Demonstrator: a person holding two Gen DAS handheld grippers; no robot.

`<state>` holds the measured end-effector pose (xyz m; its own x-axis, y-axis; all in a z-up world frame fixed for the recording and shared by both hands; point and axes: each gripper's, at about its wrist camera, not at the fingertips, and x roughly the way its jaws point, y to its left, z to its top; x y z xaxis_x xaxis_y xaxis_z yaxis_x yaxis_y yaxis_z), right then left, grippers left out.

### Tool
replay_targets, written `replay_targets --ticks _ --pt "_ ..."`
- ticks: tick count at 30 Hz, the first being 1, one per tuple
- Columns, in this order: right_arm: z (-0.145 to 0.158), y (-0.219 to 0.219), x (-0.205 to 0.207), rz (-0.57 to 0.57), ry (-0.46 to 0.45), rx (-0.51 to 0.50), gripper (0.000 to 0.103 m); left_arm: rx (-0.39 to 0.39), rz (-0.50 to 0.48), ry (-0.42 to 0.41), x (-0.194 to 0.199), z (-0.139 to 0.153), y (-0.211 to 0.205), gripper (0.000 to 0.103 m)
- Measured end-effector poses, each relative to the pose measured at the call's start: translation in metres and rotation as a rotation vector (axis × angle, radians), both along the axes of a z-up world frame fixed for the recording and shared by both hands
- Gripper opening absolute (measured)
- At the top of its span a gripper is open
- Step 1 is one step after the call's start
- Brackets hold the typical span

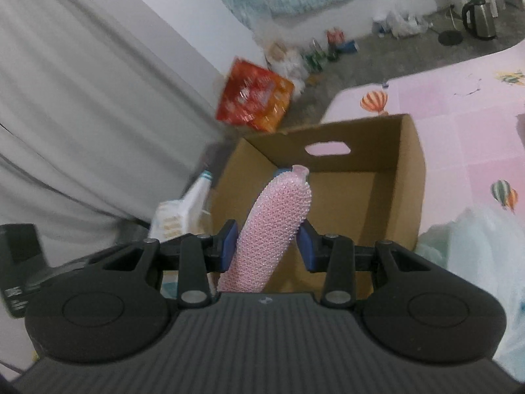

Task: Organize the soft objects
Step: 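Carry cotton-swab bag in left tool while right tool carries pink item toward box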

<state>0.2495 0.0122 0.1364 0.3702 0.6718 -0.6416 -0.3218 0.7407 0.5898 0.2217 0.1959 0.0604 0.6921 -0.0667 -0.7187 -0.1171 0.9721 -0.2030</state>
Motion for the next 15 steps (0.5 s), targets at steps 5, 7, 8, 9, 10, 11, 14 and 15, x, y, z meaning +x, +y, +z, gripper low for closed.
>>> replay_targets --ticks 5,7,8,9,10,11,14,15 --pt "-0.035 0.047 0.045 0.033 0.075 -0.100 0.038 -0.003 0.034 0.019 0.008 -0.010 0.024 0.061" --pt "-0.053 0.057 0.064 0.037 0.115 -0.113 0.038 -0.007 0.045 0.022 0.010 -0.013 0.032 0.061" --pt "-0.060 0.061 0.070 0.037 0.131 -0.121 0.039 -0.010 0.049 0.025 0.010 -0.015 0.035 0.061" --pt "-0.065 0.063 0.071 0.041 0.141 -0.127 0.039 -0.012 0.051 0.028 0.012 -0.016 0.039 0.061" --pt "-0.070 0.065 0.073 0.044 0.151 -0.131 0.039 -0.014 0.055 0.034 0.012 -0.019 0.042 0.061" --pt "-0.076 0.069 0.076 0.043 0.162 -0.134 0.039 -0.016 0.055 0.039 0.012 -0.020 0.044 0.061" --pt "-0.095 0.078 0.097 0.043 0.180 -0.126 0.040 -0.020 0.060 0.052 0.014 -0.026 0.050 0.061" --pt "-0.100 0.083 0.101 0.042 0.180 -0.131 0.040 -0.021 0.061 0.054 0.014 -0.027 0.051 0.061"
